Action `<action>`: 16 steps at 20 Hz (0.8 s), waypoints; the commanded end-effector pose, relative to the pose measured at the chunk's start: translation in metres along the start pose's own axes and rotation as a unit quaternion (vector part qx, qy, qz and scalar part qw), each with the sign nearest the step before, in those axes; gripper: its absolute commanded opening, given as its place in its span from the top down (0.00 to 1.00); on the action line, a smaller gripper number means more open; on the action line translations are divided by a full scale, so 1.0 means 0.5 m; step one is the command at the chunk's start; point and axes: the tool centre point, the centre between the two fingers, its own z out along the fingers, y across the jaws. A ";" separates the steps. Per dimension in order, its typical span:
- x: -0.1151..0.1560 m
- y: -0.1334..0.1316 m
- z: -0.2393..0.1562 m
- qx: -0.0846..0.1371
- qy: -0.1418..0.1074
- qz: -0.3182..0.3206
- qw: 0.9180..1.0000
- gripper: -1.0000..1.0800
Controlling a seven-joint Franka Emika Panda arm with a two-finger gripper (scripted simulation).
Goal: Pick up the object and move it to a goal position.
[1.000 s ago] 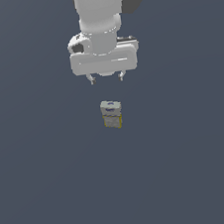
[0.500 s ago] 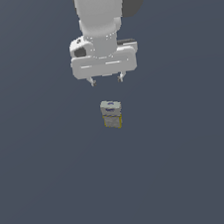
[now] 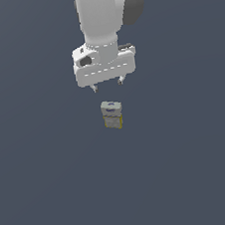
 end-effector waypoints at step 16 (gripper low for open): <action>-0.013 -0.004 0.082 -0.001 -0.005 -0.225 0.974 0.04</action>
